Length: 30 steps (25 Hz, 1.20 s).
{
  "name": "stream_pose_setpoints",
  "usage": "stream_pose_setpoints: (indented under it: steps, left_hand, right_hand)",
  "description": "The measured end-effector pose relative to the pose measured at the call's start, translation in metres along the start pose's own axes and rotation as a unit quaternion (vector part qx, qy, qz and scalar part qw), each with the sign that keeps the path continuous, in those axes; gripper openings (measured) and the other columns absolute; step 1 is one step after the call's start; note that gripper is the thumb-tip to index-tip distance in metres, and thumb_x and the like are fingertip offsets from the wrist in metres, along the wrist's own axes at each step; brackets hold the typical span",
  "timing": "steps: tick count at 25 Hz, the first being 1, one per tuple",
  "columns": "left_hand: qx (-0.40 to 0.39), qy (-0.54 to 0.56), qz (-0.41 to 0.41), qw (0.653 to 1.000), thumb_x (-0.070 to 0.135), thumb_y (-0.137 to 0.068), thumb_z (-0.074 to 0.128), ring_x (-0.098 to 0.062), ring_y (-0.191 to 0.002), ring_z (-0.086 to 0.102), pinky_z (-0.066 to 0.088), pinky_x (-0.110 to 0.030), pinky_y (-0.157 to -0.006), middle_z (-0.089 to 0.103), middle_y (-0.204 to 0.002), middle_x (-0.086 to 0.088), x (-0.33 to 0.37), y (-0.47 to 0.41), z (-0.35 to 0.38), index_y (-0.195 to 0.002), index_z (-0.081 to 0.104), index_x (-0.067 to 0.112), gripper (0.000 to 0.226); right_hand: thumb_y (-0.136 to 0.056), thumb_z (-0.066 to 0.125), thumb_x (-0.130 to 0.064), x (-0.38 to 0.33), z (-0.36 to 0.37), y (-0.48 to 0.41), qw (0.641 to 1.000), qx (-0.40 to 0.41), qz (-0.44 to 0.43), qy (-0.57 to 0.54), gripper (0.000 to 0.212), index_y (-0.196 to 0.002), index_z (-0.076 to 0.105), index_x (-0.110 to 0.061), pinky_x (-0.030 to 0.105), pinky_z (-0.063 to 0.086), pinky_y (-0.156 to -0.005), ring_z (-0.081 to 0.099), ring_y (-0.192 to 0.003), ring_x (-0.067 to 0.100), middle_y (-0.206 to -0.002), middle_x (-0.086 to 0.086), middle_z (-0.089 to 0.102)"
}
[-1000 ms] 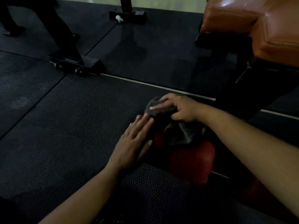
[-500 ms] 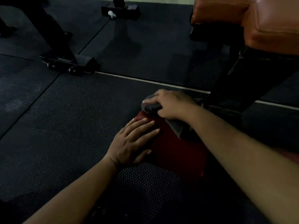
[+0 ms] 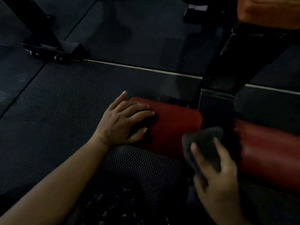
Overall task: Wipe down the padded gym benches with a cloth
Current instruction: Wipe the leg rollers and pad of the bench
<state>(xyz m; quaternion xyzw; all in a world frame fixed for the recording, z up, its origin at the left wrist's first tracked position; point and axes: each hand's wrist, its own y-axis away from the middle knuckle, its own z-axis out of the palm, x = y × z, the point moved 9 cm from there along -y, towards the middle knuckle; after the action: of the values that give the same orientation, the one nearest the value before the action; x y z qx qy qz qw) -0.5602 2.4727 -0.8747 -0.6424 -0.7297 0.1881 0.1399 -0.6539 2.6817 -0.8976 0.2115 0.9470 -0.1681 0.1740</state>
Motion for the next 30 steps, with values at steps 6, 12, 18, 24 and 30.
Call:
stream_pose_setpoints:
  steps: [6,12,18,24,30]
  left_hand:
    - [-0.263,0.155,-0.028,0.952,0.049,-0.095,0.024,-0.018,-0.149,0.02,0.008,-0.042,-0.121,0.033,-0.157,0.002,-0.023,-0.03,0.042,-0.15,0.03,0.034,0.058]
    - [-0.271,0.347,-0.187,0.878,0.055,-0.091,0.034,-0.001,-0.136,0.041,0.02,-0.035,-0.121,0.051,-0.143,0.016,-0.042,-0.039,0.049,-0.129,0.055,0.045,0.045]
    - [-0.247,0.361,-0.209,0.875,0.059,-0.091,0.047,-0.001,-0.13,0.049,0.035,-0.038,-0.115,0.057,-0.136,0.017,-0.044,-0.036,0.052,-0.122,0.058,0.049,0.035]
    - [-0.197,0.264,-0.132,0.935,0.056,-0.094,0.038,-0.007,-0.132,0.047,0.035,-0.033,-0.112,0.056,-0.139,0.013,-0.032,-0.033,0.039,-0.136,0.054,0.038,0.048]
    - [-0.231,0.138,-0.168,0.948,0.045,-0.1,0.028,-0.012,-0.142,0.034,0.02,-0.031,-0.117,0.044,-0.151,0.01,-0.016,-0.035,0.033,-0.145,0.043,0.039,0.048]
  right_hand:
    - [-0.093,0.056,-0.044,-0.01,-0.023,0.002,0.993,0.086,-0.078,-0.013,0.039,-0.132,0.049,-0.046,0.041,0.05,-0.09,0.059,-0.112,0.03,-0.135,-0.005,0.049]
    - [-0.1,0.034,-0.017,-0.046,0.032,0.003,0.951,0.043,-0.206,0.224,0.044,-0.136,0.053,-0.034,0.05,0.044,-0.074,0.049,-0.106,0.041,-0.144,0.0,0.04]
    - [-0.077,0.064,-0.011,-0.144,0.11,-0.026,0.905,-0.148,-0.317,0.243,0.067,-0.127,0.028,0.016,0.028,0.052,-0.075,0.046,-0.116,0.014,-0.124,0.02,0.028]
    - [-0.092,0.025,-0.005,-0.09,0.093,-0.005,0.868,-0.099,-0.3,0.384,0.059,-0.123,0.065,-0.037,0.048,0.043,-0.078,0.04,-0.119,0.024,-0.137,-0.004,0.04]
    - [-0.079,0.051,-0.029,-0.039,-0.01,0.021,0.972,0.026,-0.194,0.134,0.046,-0.123,0.056,-0.041,0.049,0.048,-0.074,0.053,-0.106,0.037,-0.142,-0.004,0.044]
